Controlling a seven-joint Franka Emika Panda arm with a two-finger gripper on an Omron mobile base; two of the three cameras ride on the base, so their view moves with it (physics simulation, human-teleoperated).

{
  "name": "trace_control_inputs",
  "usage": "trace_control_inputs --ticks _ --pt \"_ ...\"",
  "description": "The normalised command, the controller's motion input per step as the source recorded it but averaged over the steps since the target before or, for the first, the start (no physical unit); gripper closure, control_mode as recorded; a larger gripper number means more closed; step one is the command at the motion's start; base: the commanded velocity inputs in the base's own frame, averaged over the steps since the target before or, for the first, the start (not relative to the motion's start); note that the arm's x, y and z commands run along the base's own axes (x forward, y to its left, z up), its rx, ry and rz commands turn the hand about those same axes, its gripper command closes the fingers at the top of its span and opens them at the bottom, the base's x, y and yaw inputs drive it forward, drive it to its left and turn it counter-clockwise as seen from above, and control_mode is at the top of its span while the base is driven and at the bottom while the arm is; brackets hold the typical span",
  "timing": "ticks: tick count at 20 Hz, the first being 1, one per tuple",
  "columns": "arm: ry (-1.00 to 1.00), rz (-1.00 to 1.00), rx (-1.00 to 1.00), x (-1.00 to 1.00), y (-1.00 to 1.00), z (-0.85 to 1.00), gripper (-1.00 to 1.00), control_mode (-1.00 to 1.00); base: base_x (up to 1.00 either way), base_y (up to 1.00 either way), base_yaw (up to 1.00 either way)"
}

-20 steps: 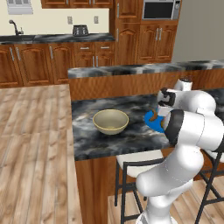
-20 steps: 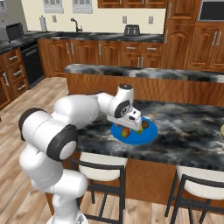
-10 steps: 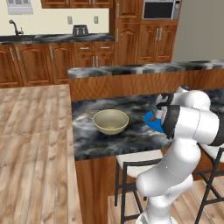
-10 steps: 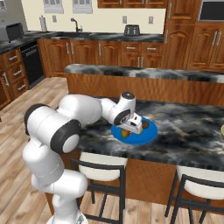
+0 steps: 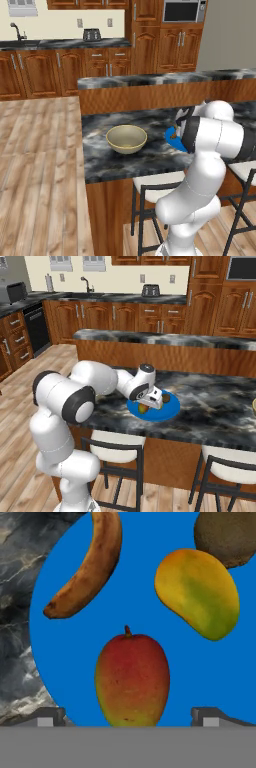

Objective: Take the fruits from the plate on the dining counter and place two fruits in each bowl.

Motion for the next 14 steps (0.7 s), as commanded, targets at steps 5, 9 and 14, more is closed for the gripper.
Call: trace_control_inputs --ticks 5,9,14 --pt "0.00 0.03 0.00 0.00 0.00 -0.14 -1.00 -1.00 0.00 0.00 0.00" --pt "0.00 0.03 0.00 0.00 0.00 -0.22 -1.00 -1.00 0.00 0.00 0.00" --pt "0.00 0.01 0.00 0.00 0.00 -0.20 -1.00 -1.00 0.00 0.00 0.00"
